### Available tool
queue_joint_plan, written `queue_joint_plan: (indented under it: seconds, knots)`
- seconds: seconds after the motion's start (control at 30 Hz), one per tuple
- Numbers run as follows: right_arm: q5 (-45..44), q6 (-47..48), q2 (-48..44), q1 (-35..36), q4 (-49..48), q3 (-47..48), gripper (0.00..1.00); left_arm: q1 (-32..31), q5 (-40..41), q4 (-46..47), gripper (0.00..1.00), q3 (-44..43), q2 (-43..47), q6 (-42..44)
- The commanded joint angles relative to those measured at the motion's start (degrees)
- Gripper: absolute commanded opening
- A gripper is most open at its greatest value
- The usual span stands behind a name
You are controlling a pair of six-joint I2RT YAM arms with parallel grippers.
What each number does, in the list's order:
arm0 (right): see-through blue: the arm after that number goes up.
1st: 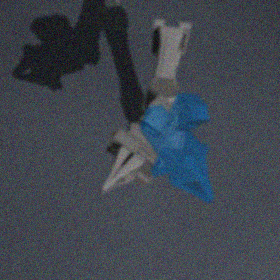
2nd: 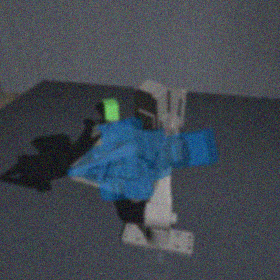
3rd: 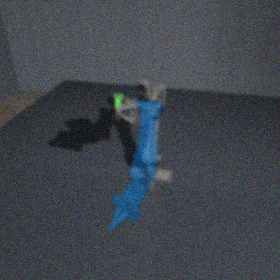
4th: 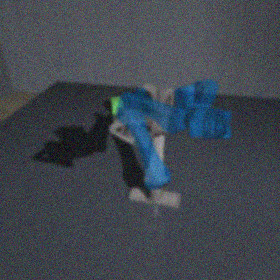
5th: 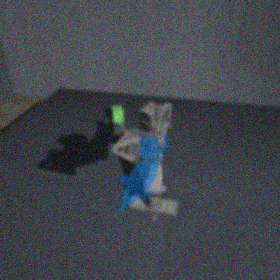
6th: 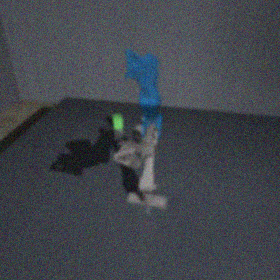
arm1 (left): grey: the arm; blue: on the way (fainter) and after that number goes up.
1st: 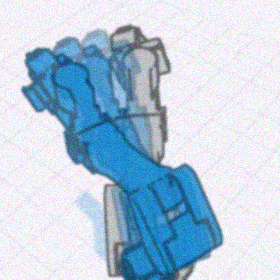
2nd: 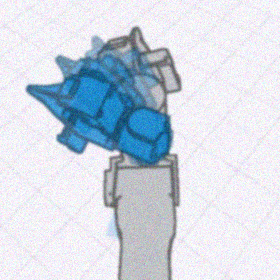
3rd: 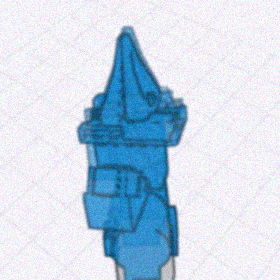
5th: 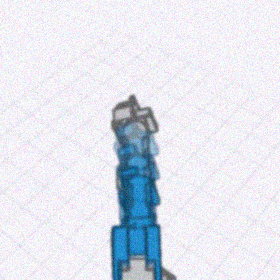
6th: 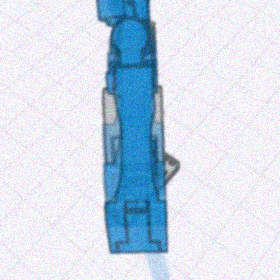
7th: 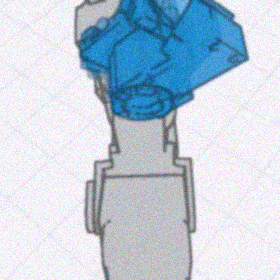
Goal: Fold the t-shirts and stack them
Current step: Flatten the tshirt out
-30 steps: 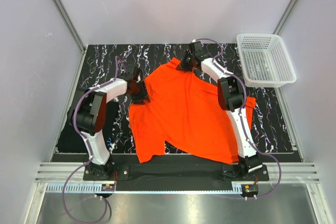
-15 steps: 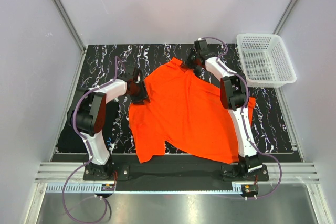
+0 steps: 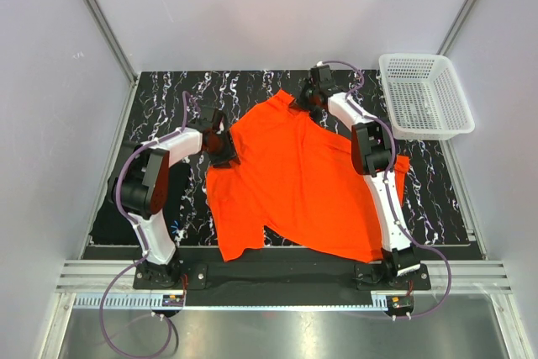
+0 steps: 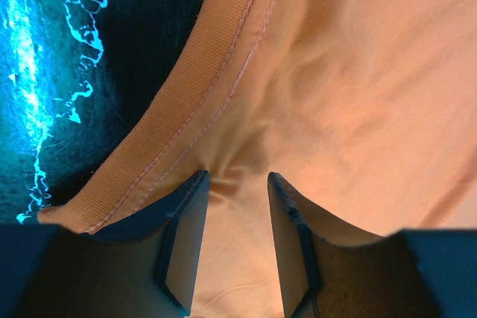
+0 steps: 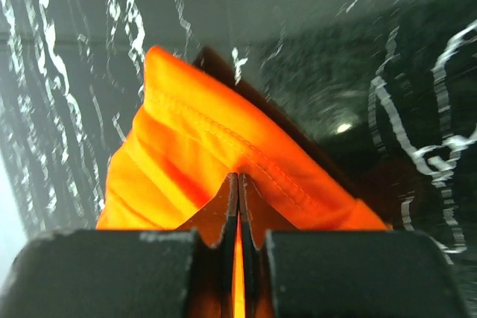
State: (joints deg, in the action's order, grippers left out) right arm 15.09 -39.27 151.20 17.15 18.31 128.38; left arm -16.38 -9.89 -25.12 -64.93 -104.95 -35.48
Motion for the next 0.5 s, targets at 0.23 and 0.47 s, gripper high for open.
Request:
queue_joint_plan:
  seconds: [0.23,0.47]
  knots:
    - [-11.49,7.27,3.49,-5.19,0.15,11.80,0.07,0.03,1.89,-1.33,0.44,4.37,1.23,-0.20]
    - [-8.77,8.86,-0.09,-6.16,4.72,18.76,0.09,0.12,3.03,-1.86,0.45,3.32,4.83,1.29]
